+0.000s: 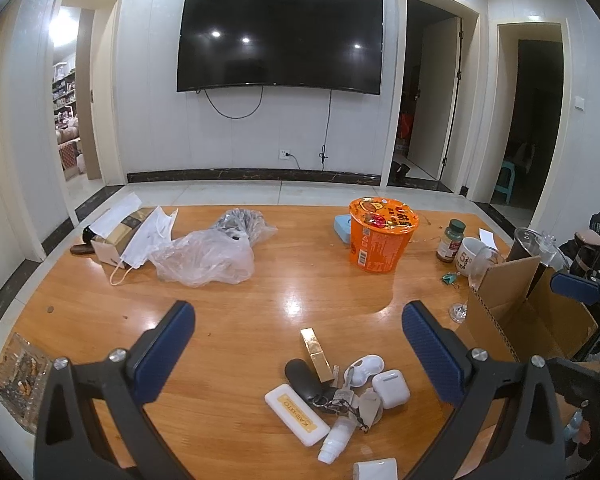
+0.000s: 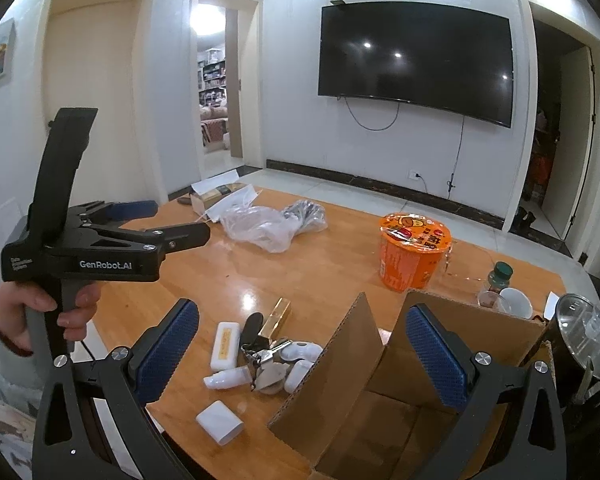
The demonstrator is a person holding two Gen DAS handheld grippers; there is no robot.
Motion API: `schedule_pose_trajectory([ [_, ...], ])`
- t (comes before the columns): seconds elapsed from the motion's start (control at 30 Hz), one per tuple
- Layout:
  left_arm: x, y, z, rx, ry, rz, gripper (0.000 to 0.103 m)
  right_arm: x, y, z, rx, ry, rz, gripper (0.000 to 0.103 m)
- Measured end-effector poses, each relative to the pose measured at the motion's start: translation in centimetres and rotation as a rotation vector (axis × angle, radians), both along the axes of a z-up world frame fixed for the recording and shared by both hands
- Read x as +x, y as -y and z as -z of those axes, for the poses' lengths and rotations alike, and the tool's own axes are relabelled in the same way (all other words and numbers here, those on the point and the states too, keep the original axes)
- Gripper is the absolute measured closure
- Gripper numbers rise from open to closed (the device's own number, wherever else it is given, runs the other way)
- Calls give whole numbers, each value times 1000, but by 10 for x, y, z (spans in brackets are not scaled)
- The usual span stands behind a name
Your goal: Organize rigid objects
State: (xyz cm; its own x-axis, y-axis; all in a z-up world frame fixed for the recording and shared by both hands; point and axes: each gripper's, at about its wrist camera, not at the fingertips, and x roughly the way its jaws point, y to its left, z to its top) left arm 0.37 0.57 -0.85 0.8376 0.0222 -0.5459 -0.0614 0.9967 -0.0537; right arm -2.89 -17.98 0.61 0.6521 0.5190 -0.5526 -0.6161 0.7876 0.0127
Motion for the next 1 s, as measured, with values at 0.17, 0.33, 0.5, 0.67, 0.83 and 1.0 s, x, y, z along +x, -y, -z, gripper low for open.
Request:
schedule_pose_trajectory([
  [0.17, 0, -1, 0, -2, 1, 2, 1, -1, 1, -1, 12, -11, -5, 0],
  [0.33, -1, 0, 0, -2, 2, 1, 1, 1, 5, 0, 16, -15, 21, 0],
  [0.5, -2, -1, -1, -4, 5, 2, 1, 2, 8, -1, 32, -22, 18, 0],
  [0.67, -4, -2, -1, -6, 5, 10, 1, 0, 7, -1, 23, -13, 27, 0],
  [0.83, -5, -2, -1, -5, 5, 10, 1, 0, 7, 0, 29, -19, 25, 0],
  [1.0, -5, -1, -1, -2, 2, 12, 1, 0, 11, -3, 25, -2, 42, 0],
])
